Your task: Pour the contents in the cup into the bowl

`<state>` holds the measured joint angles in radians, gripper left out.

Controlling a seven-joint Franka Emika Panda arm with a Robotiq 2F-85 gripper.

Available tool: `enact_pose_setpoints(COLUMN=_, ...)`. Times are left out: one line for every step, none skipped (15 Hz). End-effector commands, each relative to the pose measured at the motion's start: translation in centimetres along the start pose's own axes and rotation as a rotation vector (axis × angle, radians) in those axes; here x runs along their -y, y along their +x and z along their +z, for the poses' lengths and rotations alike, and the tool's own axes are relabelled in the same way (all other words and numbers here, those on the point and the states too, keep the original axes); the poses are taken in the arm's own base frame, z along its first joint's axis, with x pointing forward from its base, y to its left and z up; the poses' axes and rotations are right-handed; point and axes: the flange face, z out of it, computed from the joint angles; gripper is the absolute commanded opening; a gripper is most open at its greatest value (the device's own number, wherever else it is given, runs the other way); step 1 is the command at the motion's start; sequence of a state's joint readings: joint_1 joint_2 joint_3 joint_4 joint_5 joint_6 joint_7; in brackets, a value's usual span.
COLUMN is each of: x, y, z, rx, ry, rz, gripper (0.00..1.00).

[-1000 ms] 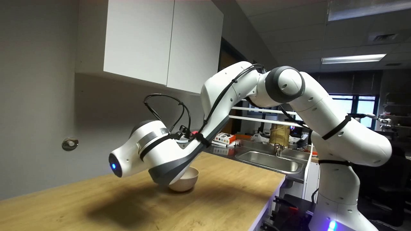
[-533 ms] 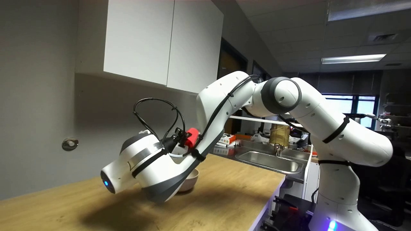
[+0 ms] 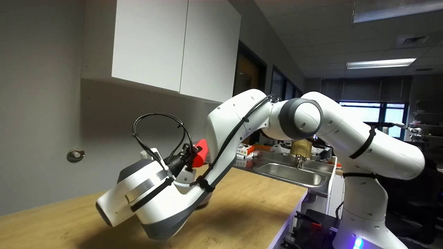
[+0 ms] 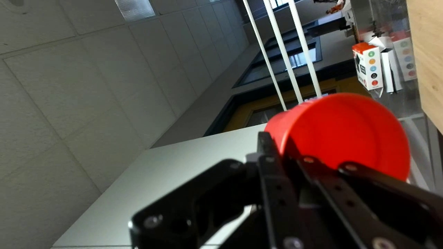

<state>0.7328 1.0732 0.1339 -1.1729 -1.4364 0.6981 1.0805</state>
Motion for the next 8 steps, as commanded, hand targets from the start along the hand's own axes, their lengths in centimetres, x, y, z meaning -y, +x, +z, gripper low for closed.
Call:
enact_pose_setpoints(x=-0.3, y=1.4, z=0.2, rx=0.024, ry=-0.03, rz=0.018, gripper=0.02)
enact_pose_setpoints(x=-0.3, y=1.7, z=0.4, rx=0.026, ry=-0.036, rz=0.023, gripper=0.03)
enact_pose_setpoints(x=-0.4, y=2.2, z=1.0, rx=0.031, ry=-0.042, rz=0.028, gripper=0.02)
enact_pose_setpoints(x=-0.3, y=2.5, z=1.4, rx=0.036, ry=-0.05, rz=0.033, gripper=0.03)
enact_pose_setpoints(x=-0.4, y=2.9, z=2.0, rx=0.042, ry=-0.055, rz=0.036, gripper=0.03)
enact_pose_setpoints(x=-0.3, y=3.3, z=2.5, rx=0.05, ry=-0.061, rz=0.037, gripper=0.03)
enact_pose_setpoints(x=-0.3, y=3.6, z=3.0, rx=0.058, ry=-0.064, rz=0.036, gripper=0.03)
enact_pose_setpoints(x=-0.3, y=3.8, z=3.4, rx=0.071, ry=-0.063, rz=0.031, gripper=0.03)
